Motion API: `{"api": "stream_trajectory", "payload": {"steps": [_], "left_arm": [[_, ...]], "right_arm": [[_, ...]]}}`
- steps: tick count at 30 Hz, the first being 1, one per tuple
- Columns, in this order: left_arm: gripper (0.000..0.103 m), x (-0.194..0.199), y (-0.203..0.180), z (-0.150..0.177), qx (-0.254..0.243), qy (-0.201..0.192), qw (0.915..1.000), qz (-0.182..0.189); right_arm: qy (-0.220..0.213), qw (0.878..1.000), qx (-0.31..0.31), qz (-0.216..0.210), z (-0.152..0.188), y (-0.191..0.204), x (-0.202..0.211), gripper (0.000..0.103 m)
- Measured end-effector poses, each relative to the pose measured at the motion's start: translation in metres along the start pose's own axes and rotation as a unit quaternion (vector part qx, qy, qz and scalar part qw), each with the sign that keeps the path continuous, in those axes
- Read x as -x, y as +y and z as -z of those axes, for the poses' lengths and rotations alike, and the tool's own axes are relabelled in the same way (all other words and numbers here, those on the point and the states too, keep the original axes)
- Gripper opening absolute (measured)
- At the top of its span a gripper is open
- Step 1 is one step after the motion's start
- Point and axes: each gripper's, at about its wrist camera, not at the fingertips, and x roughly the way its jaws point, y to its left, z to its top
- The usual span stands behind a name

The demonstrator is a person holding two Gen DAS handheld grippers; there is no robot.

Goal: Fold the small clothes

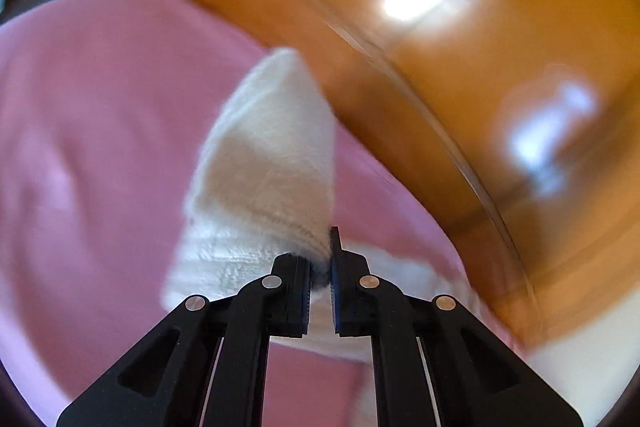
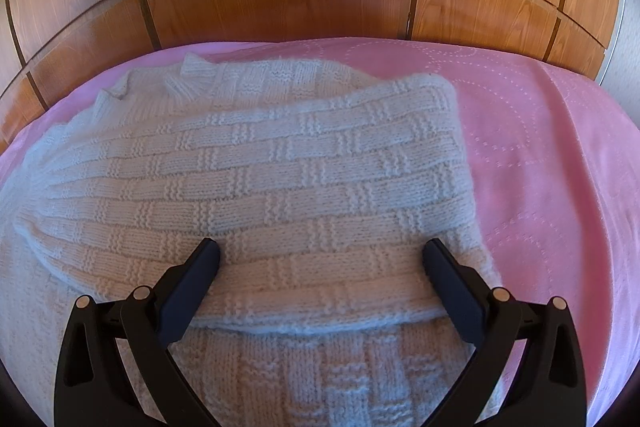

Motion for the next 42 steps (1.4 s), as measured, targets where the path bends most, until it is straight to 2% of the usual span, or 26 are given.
{"api": "stream_trajectory", "payload": {"steps": [4,9,10,12,13,14,18,20,22,24,26,28,31,33,35,36,37,38,39,40,42], "left_arm": [[0.007,-0.036,-0.075,0.05,-0.089,0.055,0.9941,0.028],[0.007,-0.083,-0.124,0.106,-0.144,0.118,0.9825,0.014],[0.009,-0.089,-0.127,0.115,-0.149,0.128,0.9805,0.011],[0.03,-0.093,-0.132,0.132,-0.155,0.15,0.9764,0.014],[0.049,-0.091,-0.132,0.139,-0.159,0.152,0.9756,0.012],[0.056,-0.089,-0.134,0.138,-0.161,0.146,0.9761,0.01],[0.056,-0.073,-0.129,0.144,-0.181,0.126,0.9754,0.001],[0.056,-0.062,-0.121,0.151,-0.193,0.119,0.9741,-0.004],[0.056,-0.051,-0.114,0.162,-0.209,0.112,0.9713,-0.014],[0.056,-0.049,-0.111,0.176,-0.218,0.114,0.969,-0.019],[0.056,-0.045,-0.105,0.187,-0.224,0.118,0.9671,-0.024],[0.056,-0.043,-0.103,0.195,-0.237,0.113,0.9645,-0.029],[0.056,-0.043,-0.104,0.201,-0.259,0.105,0.9594,-0.035],[0.056,-0.044,-0.104,0.203,-0.271,0.103,0.9564,-0.038],[0.059,-0.048,-0.101,0.204,-0.271,0.103,0.9563,-0.038],[0.059,-0.048,-0.1,0.204,-0.269,0.102,0.957,-0.036],[0.062,-0.049,-0.1,0.204,-0.268,0.103,0.9575,-0.032],[0.065,-0.049,-0.099,0.204,-0.268,0.103,0.9574,-0.029],[0.066,-0.05,-0.099,0.205,-0.271,0.102,0.9569,-0.027],[0.066,-0.05,-0.098,0.206,-0.272,0.1,0.9567,-0.027],[0.067,-0.051,-0.098,0.207,-0.274,0.098,0.9564,-0.026]], "right_arm": [[-0.001,1.0,-0.002,-0.002,0.0,-0.002,0.0,0.101],[-0.001,1.0,-0.004,-0.006,0.0,-0.005,0.001,0.101],[-0.001,1.0,-0.005,-0.006,0.0,-0.006,0.002,0.101],[-0.002,1.0,-0.006,-0.007,0.0,-0.007,0.002,0.101],[-0.002,1.0,-0.006,-0.007,0.0,-0.007,0.002,0.101],[-0.002,1.0,-0.007,-0.008,0.0,-0.008,0.003,0.101],[0.0,1.0,-0.005,-0.008,-0.002,-0.007,0.004,0.101],[-0.011,1.0,0.0,0.0,-0.006,-0.002,0.014,0.097],[-0.032,0.999,0.006,-0.026,-0.009,0.009,0.03,0.087],[-0.038,0.995,0.008,-0.096,-0.011,0.029,0.047,0.082],[-0.016,0.983,0.013,-0.181,-0.011,0.057,0.054,0.075],[0.001,0.973,0.025,-0.23,-0.01,0.085,0.056,0.067],[0.052,0.949,0.01,-0.312,-0.011,0.132,0.044,0.066],[0.079,0.937,0.001,-0.341,-0.012,0.157,0.032,0.066],[0.106,0.935,-0.004,-0.339,-0.012,0.177,0.017,0.066],[0.118,0.937,-0.006,-0.328,-0.012,0.187,0.008,0.06],[0.121,0.939,-0.001,-0.321,-0.012,0.194,0.004,0.038],[0.122,0.941,0.007,-0.314,-0.012,0.2,0.002,0.028],[0.118,0.945,0.021,-0.303,-0.015,0.207,0.002,0.012],[0.111,0.947,0.03,-0.3,-0.017,0.21,0.006,0.007],[0.075,0.95,0.054,-0.298,-0.029,0.21,0.024,0.006]]}}
